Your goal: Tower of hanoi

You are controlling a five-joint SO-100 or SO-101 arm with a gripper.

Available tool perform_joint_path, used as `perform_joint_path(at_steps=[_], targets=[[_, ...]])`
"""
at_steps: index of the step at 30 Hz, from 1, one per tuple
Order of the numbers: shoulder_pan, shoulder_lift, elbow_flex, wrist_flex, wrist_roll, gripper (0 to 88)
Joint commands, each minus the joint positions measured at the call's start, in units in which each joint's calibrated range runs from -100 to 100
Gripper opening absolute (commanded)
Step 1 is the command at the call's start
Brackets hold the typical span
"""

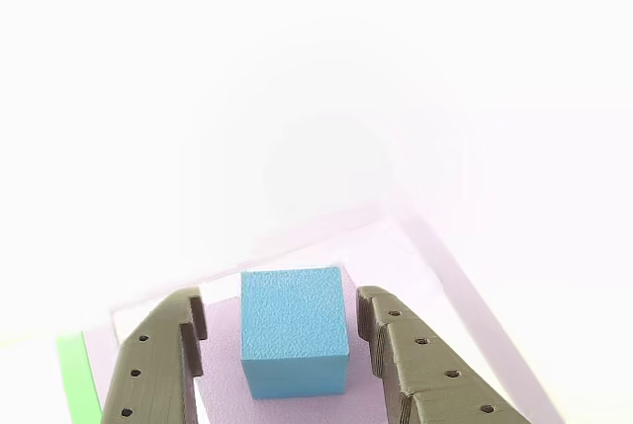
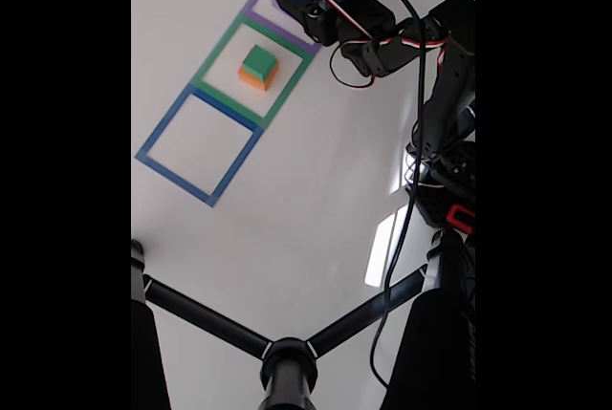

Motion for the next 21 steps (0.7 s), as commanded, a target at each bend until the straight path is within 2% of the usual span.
perform_joint_path(at_steps=[1, 12, 21], targets=[[-0.34, -0.2, -1.84, -1.2, 0.0, 10.5], [-0.25, -0.2, -1.56, -1.04, 0.0, 2.9], [-0.82, -4.32, -1.38, 3.17, 0.0, 3.2]])
